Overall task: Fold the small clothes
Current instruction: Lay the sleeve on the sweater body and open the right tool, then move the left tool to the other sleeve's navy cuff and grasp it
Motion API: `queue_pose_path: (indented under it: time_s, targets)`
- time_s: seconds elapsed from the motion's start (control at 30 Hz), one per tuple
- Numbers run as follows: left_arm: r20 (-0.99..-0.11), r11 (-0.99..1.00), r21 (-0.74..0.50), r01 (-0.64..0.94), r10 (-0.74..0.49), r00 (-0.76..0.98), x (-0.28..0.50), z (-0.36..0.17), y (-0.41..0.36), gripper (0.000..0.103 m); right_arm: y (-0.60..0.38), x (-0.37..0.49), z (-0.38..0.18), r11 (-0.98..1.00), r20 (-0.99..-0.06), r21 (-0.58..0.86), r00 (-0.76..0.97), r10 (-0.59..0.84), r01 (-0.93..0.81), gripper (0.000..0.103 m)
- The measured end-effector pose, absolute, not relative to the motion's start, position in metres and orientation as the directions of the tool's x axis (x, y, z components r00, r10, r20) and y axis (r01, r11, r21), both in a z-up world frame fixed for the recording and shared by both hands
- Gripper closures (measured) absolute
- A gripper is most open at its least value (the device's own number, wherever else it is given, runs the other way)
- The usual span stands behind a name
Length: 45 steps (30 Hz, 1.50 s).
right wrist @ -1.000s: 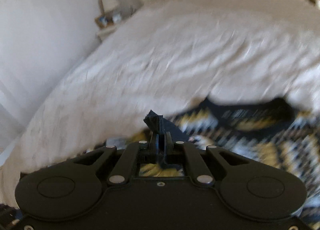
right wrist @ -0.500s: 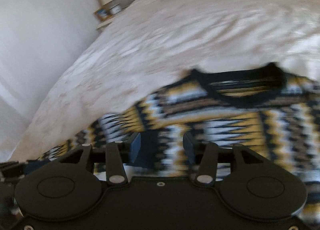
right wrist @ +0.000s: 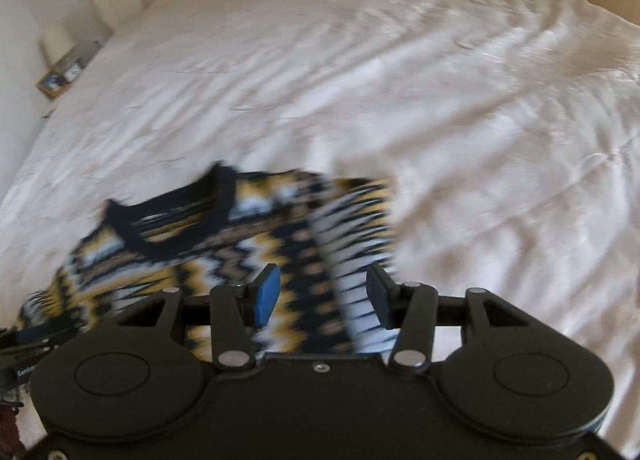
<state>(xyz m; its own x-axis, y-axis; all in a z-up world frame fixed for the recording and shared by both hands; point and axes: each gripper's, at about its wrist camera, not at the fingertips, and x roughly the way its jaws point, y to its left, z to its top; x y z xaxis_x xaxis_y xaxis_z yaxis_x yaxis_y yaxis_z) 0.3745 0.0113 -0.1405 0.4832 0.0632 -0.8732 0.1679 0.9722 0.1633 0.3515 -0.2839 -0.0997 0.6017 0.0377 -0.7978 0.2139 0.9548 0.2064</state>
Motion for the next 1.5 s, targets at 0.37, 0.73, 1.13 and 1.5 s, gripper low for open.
queue_pose_path:
  time_s: [0.37,0.73,1.13,1.5]
  targets:
    - [-0.905,0.975,0.203,0.086,0.153,0.397,0.391,-0.180,0.062,0.054,-0.337,0.411,-0.156,0.926,-0.837,0.292,0.532,0.126,0.241,0.047]
    - [-0.900,0.971,0.232,0.065,0.189,0.393,0.400,-0.177,0.051,0.054,-0.310,0.432,-0.162,0.981,-0.860,0.152,0.505,0.072,0.119,0.089]
    - [-0.884,0.973,0.228,0.031,0.193,0.426,0.380,-0.144,0.041,0.056,-0.325,0.381,-0.142,0.949,-0.800,0.272,0.586,0.130,0.161,0.041]
    - [-0.890,0.989,0.149,0.019,0.125,0.438,0.310,-0.116,0.034,0.056,-0.313,0.310,-0.161,0.938,-0.848,0.330,0.470,0.244,0.107,0.054]
